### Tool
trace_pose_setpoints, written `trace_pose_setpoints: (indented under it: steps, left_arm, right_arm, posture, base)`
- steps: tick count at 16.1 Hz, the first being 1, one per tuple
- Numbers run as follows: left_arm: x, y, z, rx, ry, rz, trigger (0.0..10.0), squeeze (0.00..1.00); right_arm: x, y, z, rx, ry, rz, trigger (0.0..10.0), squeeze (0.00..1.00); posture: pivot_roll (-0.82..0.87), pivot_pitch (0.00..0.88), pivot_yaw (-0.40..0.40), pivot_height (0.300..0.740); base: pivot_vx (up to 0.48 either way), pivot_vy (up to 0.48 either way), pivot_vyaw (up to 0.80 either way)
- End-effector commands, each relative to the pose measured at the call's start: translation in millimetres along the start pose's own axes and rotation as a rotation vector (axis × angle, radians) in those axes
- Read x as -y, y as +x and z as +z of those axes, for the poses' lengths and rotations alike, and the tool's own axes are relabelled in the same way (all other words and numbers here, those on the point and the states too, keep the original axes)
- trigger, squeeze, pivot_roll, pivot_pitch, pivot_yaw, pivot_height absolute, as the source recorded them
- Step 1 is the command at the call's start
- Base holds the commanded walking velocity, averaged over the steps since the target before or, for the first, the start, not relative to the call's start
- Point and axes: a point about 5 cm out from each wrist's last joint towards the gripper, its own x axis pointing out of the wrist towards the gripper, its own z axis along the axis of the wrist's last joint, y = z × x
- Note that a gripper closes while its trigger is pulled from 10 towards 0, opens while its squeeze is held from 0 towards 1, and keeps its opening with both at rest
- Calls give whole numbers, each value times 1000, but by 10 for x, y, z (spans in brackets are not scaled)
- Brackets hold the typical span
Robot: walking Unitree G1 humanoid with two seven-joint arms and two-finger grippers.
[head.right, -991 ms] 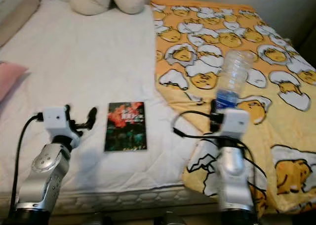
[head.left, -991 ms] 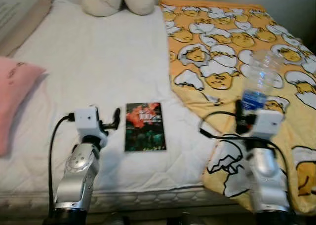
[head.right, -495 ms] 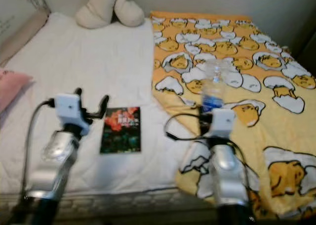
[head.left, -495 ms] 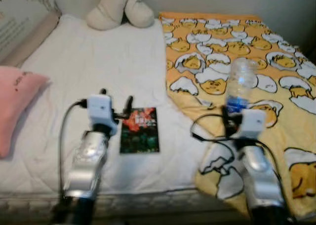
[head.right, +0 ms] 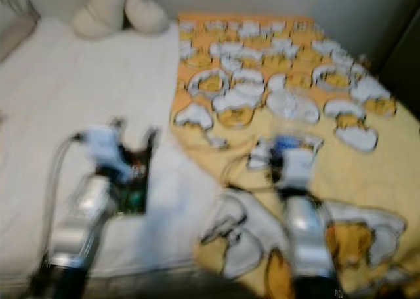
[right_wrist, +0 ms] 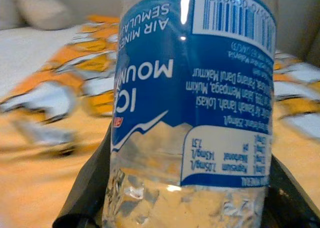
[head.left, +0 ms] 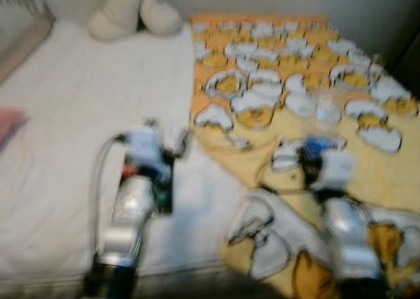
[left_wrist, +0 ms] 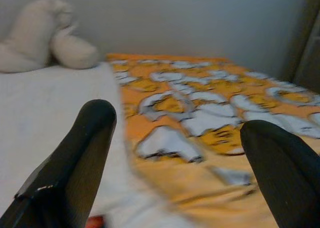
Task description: Clean up the room
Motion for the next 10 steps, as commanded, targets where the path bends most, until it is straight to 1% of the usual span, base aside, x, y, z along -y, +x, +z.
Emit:
trace_pose_setpoints:
  steps: [1, 3, 7, 10]
  left_arm:
    - [-90, -11, 28, 9, 13, 22, 10000, 0]
    - [-47, -13, 18, 7, 4, 13, 10000, 0]
    - [-32, -19, 35, 15, 2, 11, 10000, 0]
    - [-20, -33, 44, 19, -7, -3, 10000, 0]
  right_arm:
    - [-98, 42, 85, 35, 5, 30, 10000, 0]
    - [-82, 64, 82, 28, -12, 21, 10000, 0]
    - [-69, 84, 67, 15, -18, 15, 10000, 0]
    - [-90, 83, 47, 6, -23, 13, 10000, 0]
  posture:
    - [-72, 0, -2, 740]
    - [-73, 0, -7, 740]
    - [-74, 0, -6, 740]
    - [-73, 0, -1, 740]
  base:
    - [300, -371, 0]
    - [296, -375, 0]
    - [0, -430, 0]
    - [0, -431, 0]
